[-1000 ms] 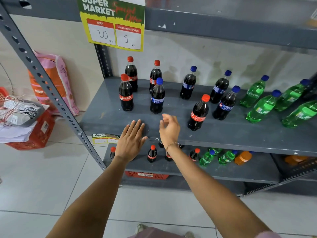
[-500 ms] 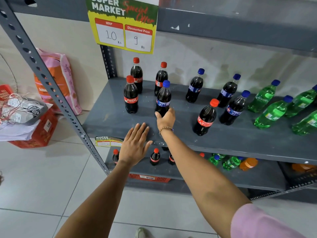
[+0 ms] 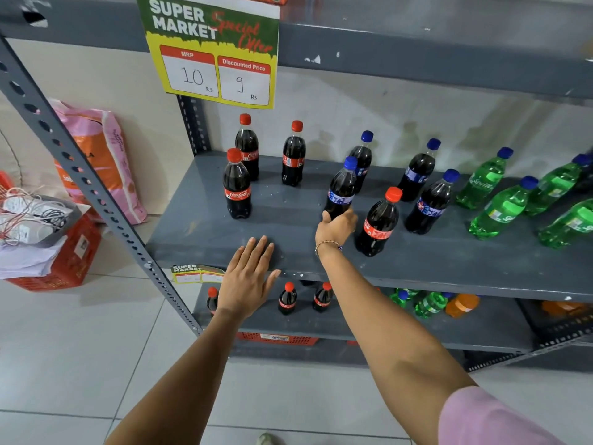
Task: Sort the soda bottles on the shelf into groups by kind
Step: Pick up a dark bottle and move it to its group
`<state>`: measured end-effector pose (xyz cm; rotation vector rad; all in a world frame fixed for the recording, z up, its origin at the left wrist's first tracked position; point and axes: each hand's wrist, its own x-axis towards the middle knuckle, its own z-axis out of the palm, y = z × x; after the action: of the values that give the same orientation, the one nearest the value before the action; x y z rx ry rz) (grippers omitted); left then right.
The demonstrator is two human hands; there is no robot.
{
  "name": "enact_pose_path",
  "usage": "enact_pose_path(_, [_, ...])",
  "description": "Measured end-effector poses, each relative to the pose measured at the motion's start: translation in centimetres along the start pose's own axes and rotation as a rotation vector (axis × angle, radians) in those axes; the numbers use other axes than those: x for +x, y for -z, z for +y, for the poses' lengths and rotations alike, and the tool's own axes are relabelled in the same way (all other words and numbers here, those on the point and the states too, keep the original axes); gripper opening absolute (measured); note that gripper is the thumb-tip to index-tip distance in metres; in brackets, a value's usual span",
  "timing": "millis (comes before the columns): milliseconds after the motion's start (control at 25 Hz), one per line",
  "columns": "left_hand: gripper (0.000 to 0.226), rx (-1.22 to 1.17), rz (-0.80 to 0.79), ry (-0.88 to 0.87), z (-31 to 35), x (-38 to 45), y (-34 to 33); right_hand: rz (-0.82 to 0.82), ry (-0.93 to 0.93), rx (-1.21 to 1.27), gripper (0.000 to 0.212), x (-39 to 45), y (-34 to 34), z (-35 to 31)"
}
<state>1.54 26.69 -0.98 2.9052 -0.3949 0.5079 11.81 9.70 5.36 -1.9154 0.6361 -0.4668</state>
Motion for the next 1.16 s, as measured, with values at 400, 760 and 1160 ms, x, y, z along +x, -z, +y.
enact_pose_path(400, [0.058, -0.017, 0.012, -0.010, -0.2, 0.0, 0.1, 0.018, -0.140, 0.032, 0.076, -1.4, 0.3, -1.5])
enact_pose_path(760, [0.058, -0.020, -0.005, -0.003, 0.1, -0.1, 0.3, 0.180, 0.114, -0.011, 0.024, -8.6, 2.9, 2.2])
enact_pose_path(1160, [0.061, -0.007, -0.033, 0.005, 0.4, -0.2, 0.6, 0.185, -0.074, 0.044, 0.062, -3.2, 7.8, 2.7])
